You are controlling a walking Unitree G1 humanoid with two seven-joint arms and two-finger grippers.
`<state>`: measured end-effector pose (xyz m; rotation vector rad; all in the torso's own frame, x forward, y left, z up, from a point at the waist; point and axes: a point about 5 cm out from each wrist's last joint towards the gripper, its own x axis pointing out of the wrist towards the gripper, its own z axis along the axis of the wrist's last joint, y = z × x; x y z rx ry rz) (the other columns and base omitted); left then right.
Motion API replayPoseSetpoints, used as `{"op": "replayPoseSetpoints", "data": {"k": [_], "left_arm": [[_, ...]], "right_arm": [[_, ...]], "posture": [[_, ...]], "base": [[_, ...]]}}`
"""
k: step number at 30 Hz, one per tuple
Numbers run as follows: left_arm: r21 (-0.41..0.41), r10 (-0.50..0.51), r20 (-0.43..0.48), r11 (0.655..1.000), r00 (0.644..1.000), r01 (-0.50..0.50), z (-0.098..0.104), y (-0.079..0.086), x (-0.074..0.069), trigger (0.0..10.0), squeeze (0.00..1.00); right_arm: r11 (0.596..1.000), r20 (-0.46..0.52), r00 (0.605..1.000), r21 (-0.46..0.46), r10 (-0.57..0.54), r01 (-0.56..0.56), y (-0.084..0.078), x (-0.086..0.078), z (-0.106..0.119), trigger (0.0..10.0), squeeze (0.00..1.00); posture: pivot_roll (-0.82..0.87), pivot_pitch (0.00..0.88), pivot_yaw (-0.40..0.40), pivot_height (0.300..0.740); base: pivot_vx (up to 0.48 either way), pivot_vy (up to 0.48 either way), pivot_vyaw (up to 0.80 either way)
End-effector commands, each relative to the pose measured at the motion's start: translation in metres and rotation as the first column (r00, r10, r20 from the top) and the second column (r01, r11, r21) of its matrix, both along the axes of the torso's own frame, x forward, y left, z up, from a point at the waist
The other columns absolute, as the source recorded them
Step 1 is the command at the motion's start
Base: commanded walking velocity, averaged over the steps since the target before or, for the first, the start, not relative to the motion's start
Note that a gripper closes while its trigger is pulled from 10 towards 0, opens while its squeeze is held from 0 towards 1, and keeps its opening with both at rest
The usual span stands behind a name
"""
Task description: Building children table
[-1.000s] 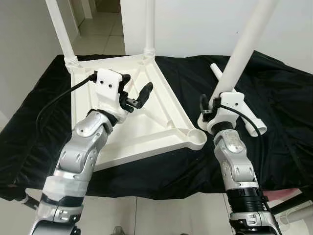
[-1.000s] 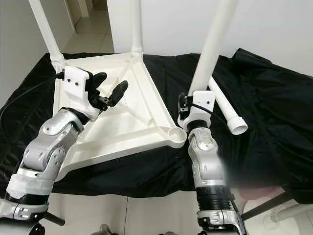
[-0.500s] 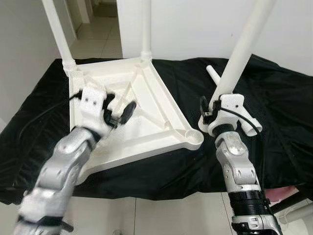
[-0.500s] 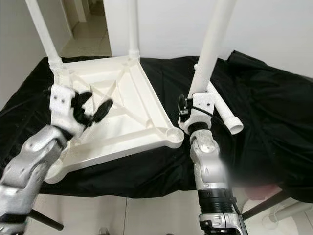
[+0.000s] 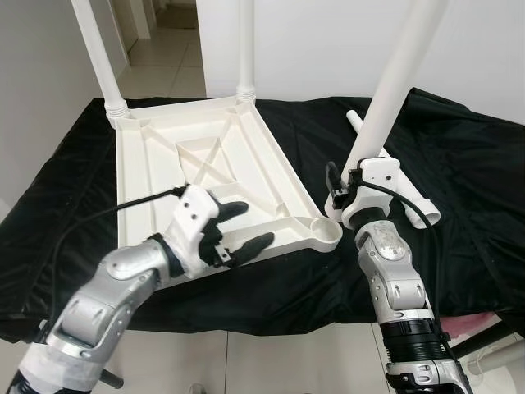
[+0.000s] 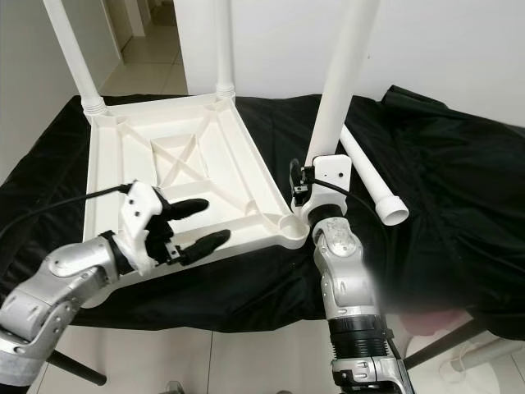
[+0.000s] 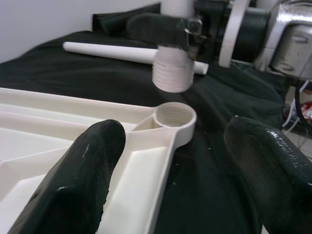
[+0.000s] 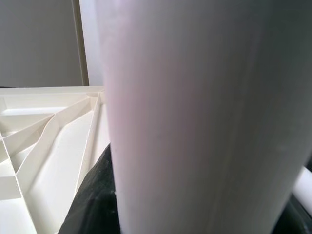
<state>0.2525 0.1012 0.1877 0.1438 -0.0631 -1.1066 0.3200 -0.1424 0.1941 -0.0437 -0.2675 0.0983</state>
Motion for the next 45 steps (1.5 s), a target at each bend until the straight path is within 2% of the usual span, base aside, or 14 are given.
{"op": "replayPoseSetpoints", "data": {"k": [1, 6, 10, 14, 19, 25, 29, 45], "left_arm": [[0.021, -0.03, 0.013, 0.999, 0.999, 0.029, -0.001, -0.002, -0.003, 10.0, 0.0], [0.034, -0.055, 0.029, 0.998, 0.998, 0.054, -0.003, -0.015, -0.006, 10.0, 0.0], [0.023, -0.047, 0.032, 0.999, 0.998, 0.046, -0.001, -0.019, -0.003, 10.0, 0.0], [0.004, 0.009, 0.044, 1.0, 0.999, -0.009, -0.002, -0.019, 0.005, 10.0, 0.0], [0.002, 0.028, 0.049, 1.0, 0.998, -0.028, -0.003, -0.017, 0.006, 10.0, 0.0], [0.007, 0.03, 0.05, 1.0, 0.998, -0.031, -0.004, -0.017, 0.005, 10.0, 0.0], [0.022, 0.009, 0.032, 1.0, 0.999, -0.01, -0.006, -0.016, 0.001, 10.0, 0.0], [0.073, -0.014, 0.044, 0.997, 0.999, 0.011, -0.01, -0.014, -0.004, 10.0, 0.0]], "right_arm": [[1.0, 0.02, 1.0, -0.006, 0.017, -0.017, 0.002, -0.002, 0.003, 10.0, 0.0], [0.999, 0.017, 0.999, -0.024, 0.038, -0.038, 0.001, -0.005, 0.0, 10.0, 0.0], [0.997, 0.017, 0.998, -0.045, 0.063, -0.062, 0.001, -0.007, 0.0, 10.0, 0.0], [0.993, 0.012, 0.995, -0.074, 0.095, -0.094, 0.002, -0.01, -0.003, 10.0, 0.0], [0.987, 0.0, 0.992, -0.098, 0.129, -0.129, 0.002, -0.013, -0.01, 10.0, 0.0], [0.984, -0.014, 0.989, -0.103, 0.146, -0.146, 0.002, -0.013, -0.014, 10.0, 0.0], [0.972, -0.039, 0.979, -0.119, 0.198, -0.201, 0.004, -0.012, -0.023, 10.0, 0.0], [0.949, -0.037, 0.96, -0.142, 0.277, -0.28, 0.016, -0.011, -0.024, 10.0, 0.0]], "posture": [[-0.06, 0.044, -0.011, 0.74], [-0.07, 0.052, -0.012, 0.74], [-0.07, 0.068, -0.013, 0.74], [-0.07, 0.082, -0.016, 0.74], [-0.07, 0.088, -0.015, 0.74], [-0.06, 0.099, -0.012, 0.74], [-0.06, 0.109, -0.009, 0.74], [-0.04, 0.114, -0.014, 0.74]], "base": [[0.0, 0.0, 0.0], [0.0, 0.0, 0.0], [0.0, 0.0, 0.0], [0.0, 0.0, 0.0], [0.0, 0.0, 0.0], [0.0, 0.0, 0.0], [0.0, 0.0, 0.0], [0.0, 0.0, 0.0]]}}
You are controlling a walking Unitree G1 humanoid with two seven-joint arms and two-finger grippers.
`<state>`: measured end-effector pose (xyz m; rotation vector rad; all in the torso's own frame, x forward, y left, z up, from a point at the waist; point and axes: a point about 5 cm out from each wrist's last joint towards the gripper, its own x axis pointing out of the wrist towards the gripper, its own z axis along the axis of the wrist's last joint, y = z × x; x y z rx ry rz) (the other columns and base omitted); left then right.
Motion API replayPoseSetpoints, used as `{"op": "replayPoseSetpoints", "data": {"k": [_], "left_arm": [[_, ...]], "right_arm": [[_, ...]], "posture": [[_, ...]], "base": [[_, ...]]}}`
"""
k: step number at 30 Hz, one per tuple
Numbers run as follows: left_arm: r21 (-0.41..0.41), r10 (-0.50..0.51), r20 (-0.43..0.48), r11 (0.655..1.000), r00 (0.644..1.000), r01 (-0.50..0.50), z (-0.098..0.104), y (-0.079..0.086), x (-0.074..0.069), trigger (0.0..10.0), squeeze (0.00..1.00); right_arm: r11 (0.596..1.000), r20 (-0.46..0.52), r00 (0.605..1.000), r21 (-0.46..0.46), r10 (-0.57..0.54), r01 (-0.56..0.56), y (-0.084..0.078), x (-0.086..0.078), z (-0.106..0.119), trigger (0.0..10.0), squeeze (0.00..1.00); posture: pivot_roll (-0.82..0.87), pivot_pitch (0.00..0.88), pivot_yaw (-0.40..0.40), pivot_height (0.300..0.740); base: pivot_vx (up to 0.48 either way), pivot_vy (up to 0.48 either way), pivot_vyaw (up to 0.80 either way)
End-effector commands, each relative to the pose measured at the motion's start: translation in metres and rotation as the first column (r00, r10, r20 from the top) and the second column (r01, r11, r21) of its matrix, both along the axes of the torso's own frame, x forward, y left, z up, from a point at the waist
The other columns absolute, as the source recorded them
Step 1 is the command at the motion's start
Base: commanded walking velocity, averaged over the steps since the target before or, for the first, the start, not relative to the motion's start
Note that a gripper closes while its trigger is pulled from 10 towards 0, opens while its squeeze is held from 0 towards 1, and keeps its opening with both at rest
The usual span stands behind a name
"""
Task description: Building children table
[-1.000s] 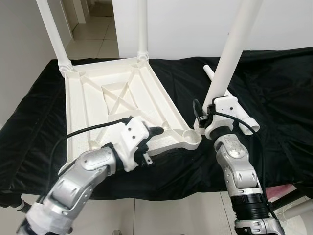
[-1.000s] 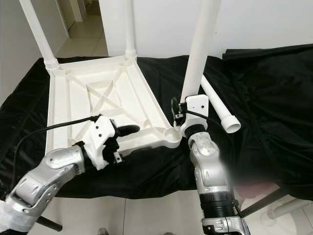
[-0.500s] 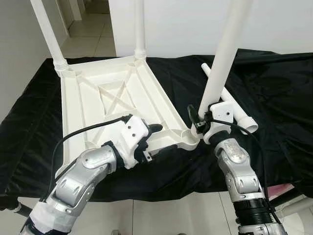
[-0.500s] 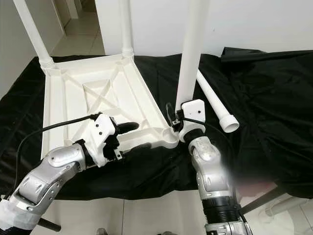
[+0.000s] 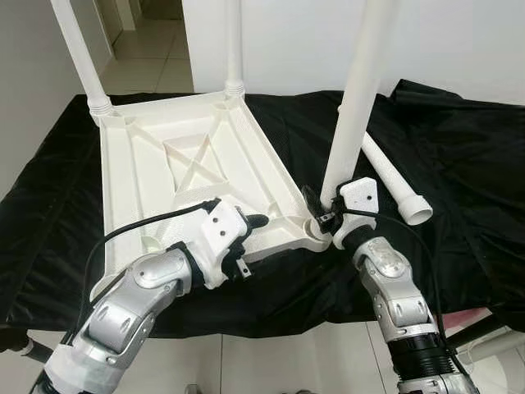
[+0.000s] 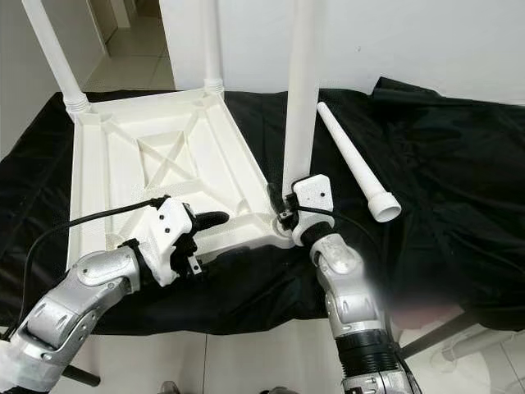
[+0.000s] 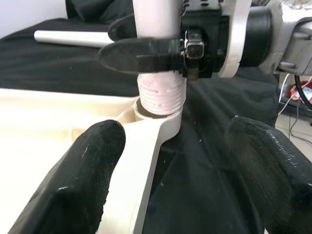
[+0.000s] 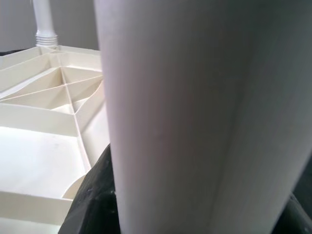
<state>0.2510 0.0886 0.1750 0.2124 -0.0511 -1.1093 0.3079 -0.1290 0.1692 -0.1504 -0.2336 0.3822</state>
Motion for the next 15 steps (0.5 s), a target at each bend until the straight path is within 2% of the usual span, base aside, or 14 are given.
{"op": "replayPoseSetpoints", "data": {"k": [1, 15], "left_arm": [[0.011, -0.011, 0.02, 1.0, 1.0, 0.011, 0.0029, -0.001, -0.0026, 10.0, 0.0], [0.014, -0.005, 0.032, 1.0, 0.999, 0.005, 0.0058, -0.0002, -0.0021, 10.0, 0.0]], "right_arm": [[1.0, 0.013, 1.0, 0.0, 0.018, -0.018, 0.003, 0.0007, 0.0013, 10.0, 0.0], [0.998, -0.003, 0.999, -0.043, 0.052, -0.052, 0.0027, 0.0037, -0.0039, 10.0, 0.0]], "posture": [[-0.04, 0.114, -0.014, 0.74], [-0.03, 0.117, -0.012, 0.74]], "base": [[0.0, 0.0, 0.0], [0.0, 0.0, 0.0]]}}
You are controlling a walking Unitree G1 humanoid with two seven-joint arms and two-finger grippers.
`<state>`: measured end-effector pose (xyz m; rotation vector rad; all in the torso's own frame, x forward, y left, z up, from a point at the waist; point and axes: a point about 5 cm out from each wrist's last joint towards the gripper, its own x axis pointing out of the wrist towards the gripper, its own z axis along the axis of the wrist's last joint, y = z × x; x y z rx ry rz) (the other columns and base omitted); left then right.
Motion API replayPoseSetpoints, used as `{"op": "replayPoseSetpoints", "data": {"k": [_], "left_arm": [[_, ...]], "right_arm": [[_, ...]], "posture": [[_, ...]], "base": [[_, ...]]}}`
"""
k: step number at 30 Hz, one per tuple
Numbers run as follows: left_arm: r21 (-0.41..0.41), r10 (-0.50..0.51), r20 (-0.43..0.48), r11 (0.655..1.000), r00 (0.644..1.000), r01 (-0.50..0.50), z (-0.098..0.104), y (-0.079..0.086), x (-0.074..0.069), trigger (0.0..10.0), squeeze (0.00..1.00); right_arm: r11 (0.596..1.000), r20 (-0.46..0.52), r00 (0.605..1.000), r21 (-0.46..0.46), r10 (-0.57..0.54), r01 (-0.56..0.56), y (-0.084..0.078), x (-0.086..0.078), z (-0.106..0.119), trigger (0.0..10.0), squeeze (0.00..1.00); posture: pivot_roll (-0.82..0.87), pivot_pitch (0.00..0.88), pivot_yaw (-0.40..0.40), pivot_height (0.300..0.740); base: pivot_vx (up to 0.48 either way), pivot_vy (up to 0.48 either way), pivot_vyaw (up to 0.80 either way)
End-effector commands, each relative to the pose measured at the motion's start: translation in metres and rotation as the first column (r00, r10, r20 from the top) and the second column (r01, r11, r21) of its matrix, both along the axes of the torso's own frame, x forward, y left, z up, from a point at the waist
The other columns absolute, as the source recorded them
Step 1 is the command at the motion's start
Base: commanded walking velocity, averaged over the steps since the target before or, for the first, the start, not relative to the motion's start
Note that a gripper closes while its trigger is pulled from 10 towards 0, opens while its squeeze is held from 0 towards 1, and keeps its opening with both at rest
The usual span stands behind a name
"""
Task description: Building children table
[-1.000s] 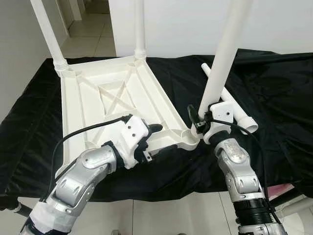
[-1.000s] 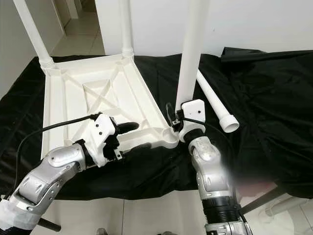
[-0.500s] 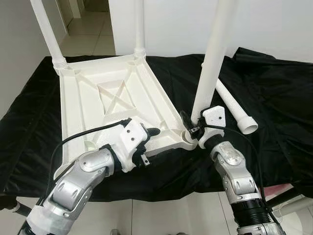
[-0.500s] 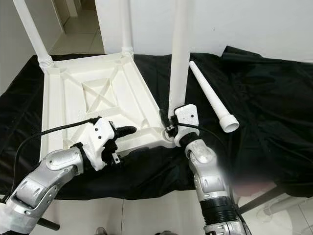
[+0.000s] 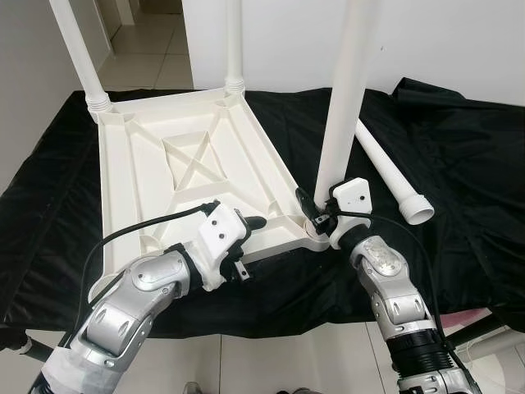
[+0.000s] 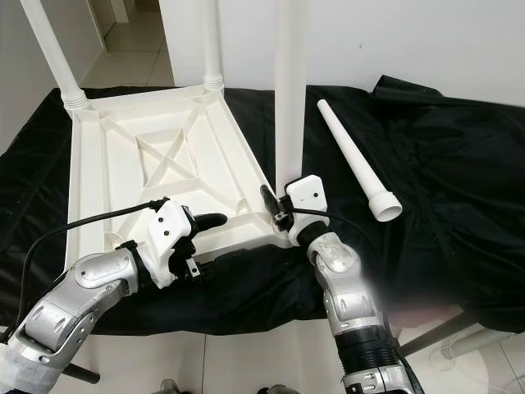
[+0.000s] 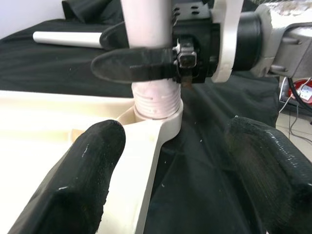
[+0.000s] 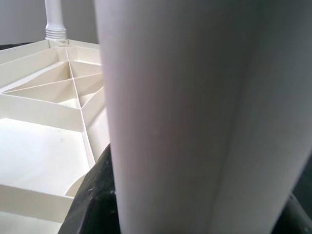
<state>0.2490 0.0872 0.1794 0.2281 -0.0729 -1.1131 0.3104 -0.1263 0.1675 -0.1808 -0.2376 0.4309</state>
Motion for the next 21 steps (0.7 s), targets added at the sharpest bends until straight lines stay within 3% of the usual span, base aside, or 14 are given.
{"op": "replayPoseSetpoints", "data": {"k": [1, 12, 21], "left_arm": [[0.012, 0.002, 0.008, 1.0, 1.0, -0.002, 0.002, 0.001, 0.0, 10.0, 0.0], [0.014, -0.001, 0.01, 1.0, 1.0, 0.001, 0.002, 0.001, -0.001, 10.0, 0.0], [0.015, -0.002, 0.009, 1.0, 1.0, 0.002, 0.003, 0.001, -0.003, 10.0, 0.0]], "right_arm": [[1.0, -0.016, 1.0, -0.007, 0.006, -0.006, -0.001, 0.002, -0.004, 10.0, 0.0], [0.975, -0.063, 0.987, -0.162, 0.145, -0.154, 0.002, -0.009, -0.022, 10.0, 0.0], [0.975, -0.105, 0.979, -0.119, 0.174, -0.186, 0.003, -0.014, -0.033, 10.0, 0.0]], "posture": [[-0.03, 0.118, -0.011, 0.74], [-0.03, 0.123, -0.008, 0.74], [-0.03, 0.129, -0.007, 0.74]], "base": [[0.0, 0.0, 0.0], [0.0, 0.0, 0.0], [0.0, 0.0, 0.0]]}}
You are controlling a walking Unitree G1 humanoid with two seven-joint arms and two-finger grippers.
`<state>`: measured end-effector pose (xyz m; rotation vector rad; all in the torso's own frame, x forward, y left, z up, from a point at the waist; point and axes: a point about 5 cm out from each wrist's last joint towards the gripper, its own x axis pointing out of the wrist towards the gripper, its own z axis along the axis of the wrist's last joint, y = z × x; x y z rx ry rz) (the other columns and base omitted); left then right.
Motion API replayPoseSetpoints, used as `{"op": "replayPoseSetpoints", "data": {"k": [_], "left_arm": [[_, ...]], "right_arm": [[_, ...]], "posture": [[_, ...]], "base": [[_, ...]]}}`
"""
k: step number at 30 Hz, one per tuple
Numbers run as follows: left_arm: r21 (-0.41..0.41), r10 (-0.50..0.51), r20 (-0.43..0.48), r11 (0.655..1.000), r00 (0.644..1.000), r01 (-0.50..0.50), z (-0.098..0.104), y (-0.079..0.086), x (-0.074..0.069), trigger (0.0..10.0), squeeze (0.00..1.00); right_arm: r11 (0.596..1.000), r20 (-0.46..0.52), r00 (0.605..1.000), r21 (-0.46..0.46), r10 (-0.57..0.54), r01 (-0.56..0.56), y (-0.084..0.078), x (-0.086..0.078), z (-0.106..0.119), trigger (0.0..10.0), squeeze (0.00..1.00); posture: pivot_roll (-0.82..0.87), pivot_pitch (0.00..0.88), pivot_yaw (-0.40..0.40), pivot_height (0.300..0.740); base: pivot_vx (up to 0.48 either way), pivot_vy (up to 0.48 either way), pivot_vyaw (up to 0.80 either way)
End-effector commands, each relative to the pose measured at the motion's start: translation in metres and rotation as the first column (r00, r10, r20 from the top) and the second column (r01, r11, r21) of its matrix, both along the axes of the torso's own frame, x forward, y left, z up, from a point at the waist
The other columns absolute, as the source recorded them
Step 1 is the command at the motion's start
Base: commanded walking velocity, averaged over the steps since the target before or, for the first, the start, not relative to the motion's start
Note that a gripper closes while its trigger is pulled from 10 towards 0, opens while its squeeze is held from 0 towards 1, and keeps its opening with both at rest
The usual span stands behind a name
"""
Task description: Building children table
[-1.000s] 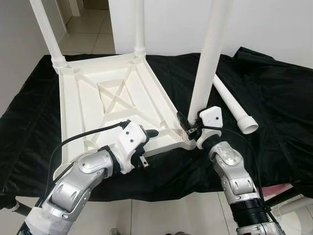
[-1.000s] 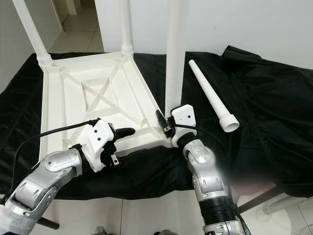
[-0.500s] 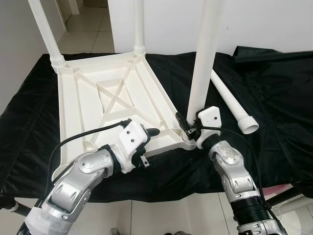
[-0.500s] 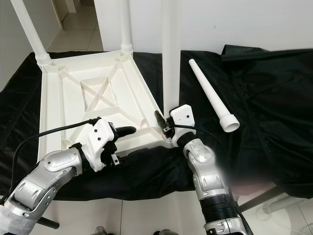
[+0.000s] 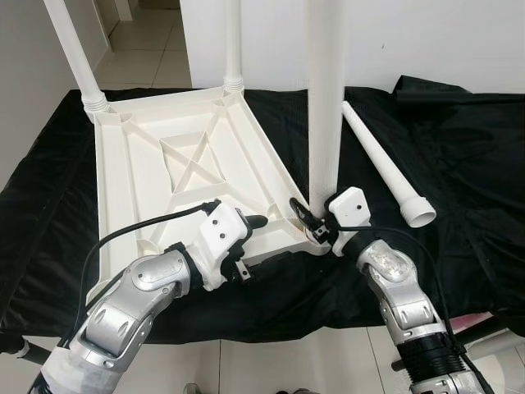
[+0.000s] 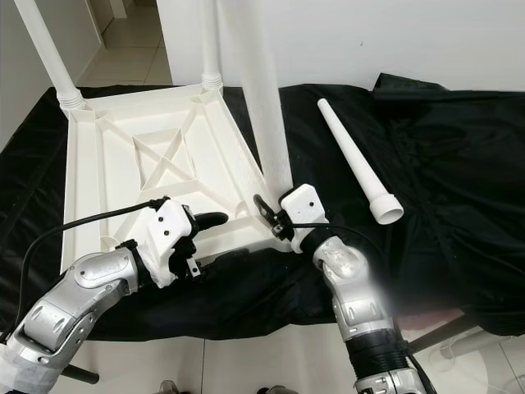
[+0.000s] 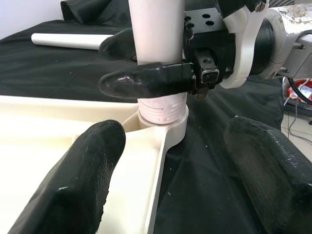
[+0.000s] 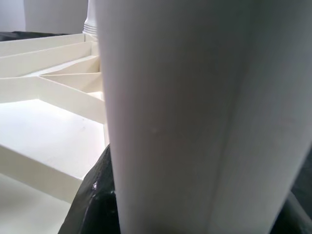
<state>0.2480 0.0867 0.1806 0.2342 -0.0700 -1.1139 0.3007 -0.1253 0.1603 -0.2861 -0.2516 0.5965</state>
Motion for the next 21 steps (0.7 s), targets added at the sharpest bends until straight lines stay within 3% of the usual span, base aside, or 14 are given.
{"op": "replayPoseSetpoints", "data": {"k": [1, 17, 21], "left_arm": [[0.009, -0.001, 0.008, 1.0, 1.0, 0.001, 0.0017, 0.0011, -0.002, 10.0, 0.0], [0.012, 0.003, 0.007, 1.0, 1.0, -0.003, 0.0017, 0.0013, -0.0038, 10.0, 0.0], [0.013, 0.004, 0.006, 1.0, 1.0, -0.004, 0.0017, 0.0017, -0.0039, 10.0, 0.0]], "right_arm": [[1.0, -0.124, 0.992, -0.011, 0.014, -0.015, -0.0004, -0.004, -0.0276, 10.0, 0.0], [0.99, -0.155, 0.988, 0.14, 0.007, 0.015, -0.0045, -0.0083, -0.0372, 10.0, 0.0], [0.993, -0.138, 0.99, 0.119, 0.007, 0.01, -0.0041, -0.0092, -0.0375, 10.0, 0.0]], "posture": [[-0.03, 0.131, -0.008, 0.74], [-0.02, 0.138, -0.013, 0.74], [-0.02, 0.139, -0.013, 0.74]], "base": [[0.0, 0.0, 0.0], [0.0, 0.0, 0.0], [0.0, 0.0, 0.0]]}}
